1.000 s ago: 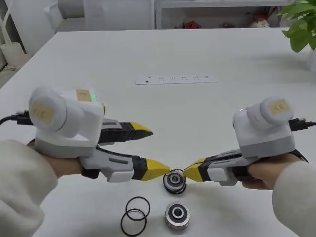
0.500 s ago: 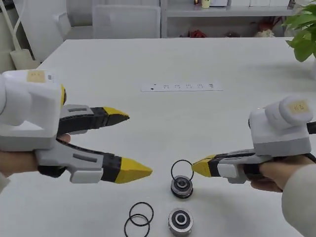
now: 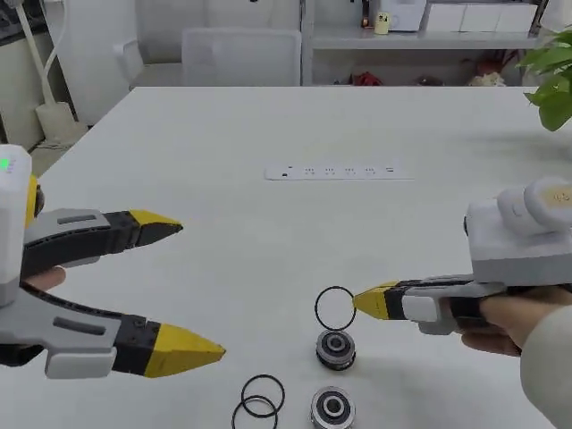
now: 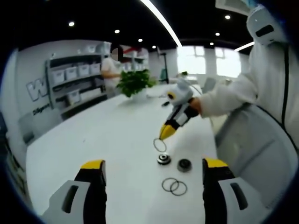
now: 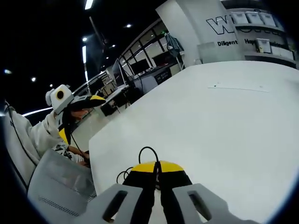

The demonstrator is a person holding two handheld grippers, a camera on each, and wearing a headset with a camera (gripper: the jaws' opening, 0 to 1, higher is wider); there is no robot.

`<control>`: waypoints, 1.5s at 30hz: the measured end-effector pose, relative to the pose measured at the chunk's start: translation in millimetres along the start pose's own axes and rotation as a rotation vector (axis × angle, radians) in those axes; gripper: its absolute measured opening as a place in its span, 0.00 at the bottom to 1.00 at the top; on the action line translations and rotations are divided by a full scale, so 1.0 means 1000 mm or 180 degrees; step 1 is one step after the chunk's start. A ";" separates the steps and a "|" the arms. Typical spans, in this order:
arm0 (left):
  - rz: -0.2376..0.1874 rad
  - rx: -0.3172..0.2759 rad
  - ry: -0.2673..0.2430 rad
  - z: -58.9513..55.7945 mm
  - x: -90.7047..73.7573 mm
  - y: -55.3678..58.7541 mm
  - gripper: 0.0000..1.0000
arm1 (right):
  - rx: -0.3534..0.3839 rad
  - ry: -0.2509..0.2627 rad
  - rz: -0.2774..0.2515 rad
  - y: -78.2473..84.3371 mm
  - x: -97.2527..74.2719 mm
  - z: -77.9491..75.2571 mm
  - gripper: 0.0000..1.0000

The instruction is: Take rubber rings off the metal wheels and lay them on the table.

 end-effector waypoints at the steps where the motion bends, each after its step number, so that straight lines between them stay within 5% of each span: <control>1: 0.0020 -0.0002 -0.0001 -0.003 -0.003 0.002 0.87 | 0.0007 -0.0015 -0.0007 0.000 0.000 0.002 0.00; 20: 0.0108 -0.0287 -0.0350 -0.036 -0.046 0.028 0.95 | -0.0139 -0.0164 0.0217 0.009 0.017 0.026 0.00; 28: 0.0200 -0.0418 -0.0315 -0.052 -0.042 0.046 0.97 | -0.0295 -0.0183 0.0449 0.024 0.027 0.033 0.00; 45: 0.0200 -0.0585 -0.0297 -0.061 -0.038 0.055 0.97 | -0.0553 -0.0191 0.0806 0.044 0.044 0.039 0.00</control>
Point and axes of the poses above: the centre of the closed fingertips' face, and the gripper's own axes: x roughly forward along the fingers, z roughly to its left, y roughly out of its underside, the point moved 9 cm from there along -x, roughly backward along the fingers, and after that the axes turned 12 degrees about x, right-handed, at the moved point
